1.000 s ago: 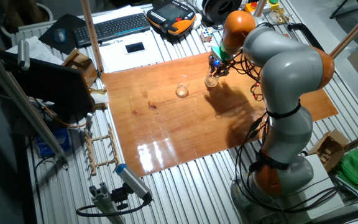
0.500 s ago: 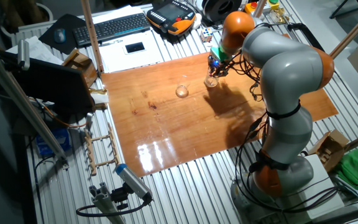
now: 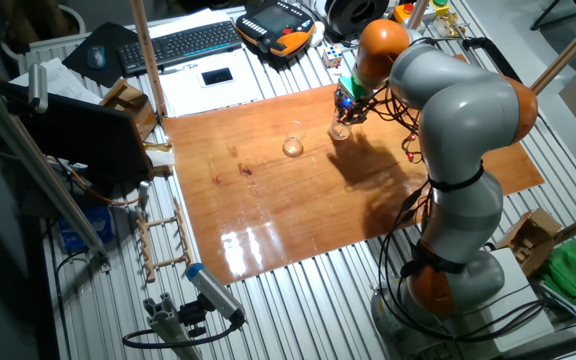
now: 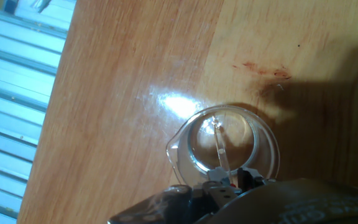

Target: Transfer liquid using a dropper

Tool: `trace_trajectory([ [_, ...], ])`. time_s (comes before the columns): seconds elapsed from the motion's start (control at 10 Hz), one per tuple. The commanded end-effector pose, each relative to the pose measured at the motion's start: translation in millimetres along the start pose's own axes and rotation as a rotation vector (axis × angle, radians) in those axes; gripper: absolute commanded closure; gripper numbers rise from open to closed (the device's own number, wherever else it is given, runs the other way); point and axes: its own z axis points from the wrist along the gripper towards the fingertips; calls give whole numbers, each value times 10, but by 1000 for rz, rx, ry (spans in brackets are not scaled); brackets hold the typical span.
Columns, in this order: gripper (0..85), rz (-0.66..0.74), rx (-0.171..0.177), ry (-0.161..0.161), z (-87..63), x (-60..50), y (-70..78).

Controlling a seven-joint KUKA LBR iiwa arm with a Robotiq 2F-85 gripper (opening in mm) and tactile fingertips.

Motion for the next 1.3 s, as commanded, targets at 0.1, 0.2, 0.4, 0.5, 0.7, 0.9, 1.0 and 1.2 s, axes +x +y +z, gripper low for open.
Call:
trace_trajectory([
  [0.1, 643, 0, -4, 2, 9, 3, 0],
  [0.2, 653, 0, -6, 1, 9, 4, 0],
  [0.4, 690, -1, -9, 5, 11, 5, -1],
  [0.5, 703, -2, -9, 7, 13, 7, -1],
  [0.7, 707, -5, -5, 5, 10, 7, 0],
  [0.9, 680, -45, -3, 4, 7, 4, 2],
  [1.0, 663, -61, -4, 0, 6, 3, 2],
  [1.2, 643, -97, -2, -7, 2, 1, 5],
])
